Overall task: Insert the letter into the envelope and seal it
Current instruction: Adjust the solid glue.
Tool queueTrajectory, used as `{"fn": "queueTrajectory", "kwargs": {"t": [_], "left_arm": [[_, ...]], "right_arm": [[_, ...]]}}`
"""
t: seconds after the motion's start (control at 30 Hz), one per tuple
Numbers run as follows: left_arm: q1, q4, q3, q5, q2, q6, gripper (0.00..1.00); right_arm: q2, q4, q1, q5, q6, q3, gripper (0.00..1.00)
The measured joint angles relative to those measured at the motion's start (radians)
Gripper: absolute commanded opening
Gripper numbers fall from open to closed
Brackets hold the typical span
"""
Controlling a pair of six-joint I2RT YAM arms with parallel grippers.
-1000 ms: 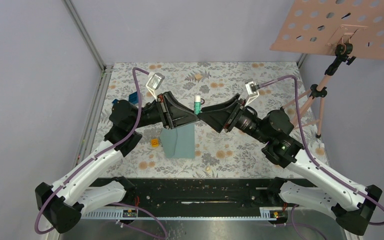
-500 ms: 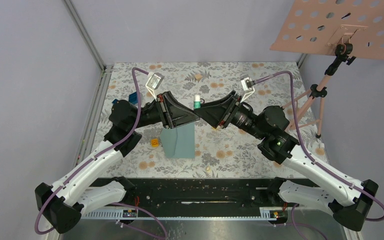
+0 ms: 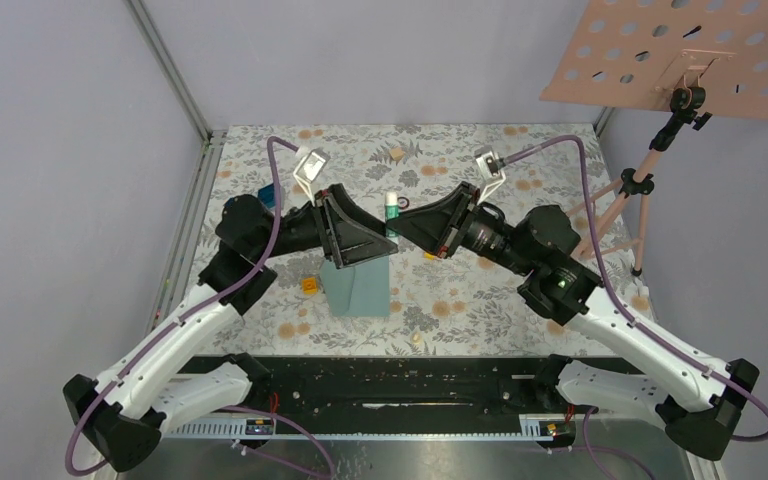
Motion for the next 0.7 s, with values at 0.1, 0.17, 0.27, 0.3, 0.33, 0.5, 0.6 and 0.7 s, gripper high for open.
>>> {"fn": "queueTrajectory", "kwargs": {"t": [0.1, 0.17, 0.27, 0.3, 0.33, 0.5, 0.6, 0.7], "left_arm": [[0.027, -0.145, 0.07, 0.016, 0.0, 0.068, 0.93], [0.071, -0.179, 0.104, 0.025, -0.004, 0.077, 0.9], [0.117, -0.165, 0.122, 0.038, -0.008, 0.049, 0.87], [0.119, -0.158, 0.126, 0.043, -0.004, 0.037, 0.86], [0.119, -0.144, 0.127, 0.05, 0.001, 0.025, 0.85], [0.119, -0.098, 0.127, 0.076, 0.032, -0.03, 0.78], [0.119, -0.059, 0.126, 0.086, 0.039, -0.068, 0.69], [0.119, -0.021, 0.126, 0.094, 0.039, -0.092, 0.57]], "right_arm": [[0.0, -0.097, -0.002, -0.011, -0.041, 0.053, 0.0], [0.0, -0.149, -0.005, -0.031, -0.07, 0.089, 0.0], [0.012, -0.24, -0.006, -0.082, -0.116, 0.161, 0.0], [0.024, -0.265, -0.006, -0.098, -0.127, 0.188, 0.0], [0.04, -0.294, -0.006, -0.12, -0.138, 0.22, 0.0], [0.091, -0.37, -0.006, -0.171, -0.166, 0.272, 0.0], [0.113, -0.41, -0.006, -0.192, -0.173, 0.272, 0.0], [0.129, -0.437, -0.006, -0.207, -0.175, 0.272, 0.0]]}}
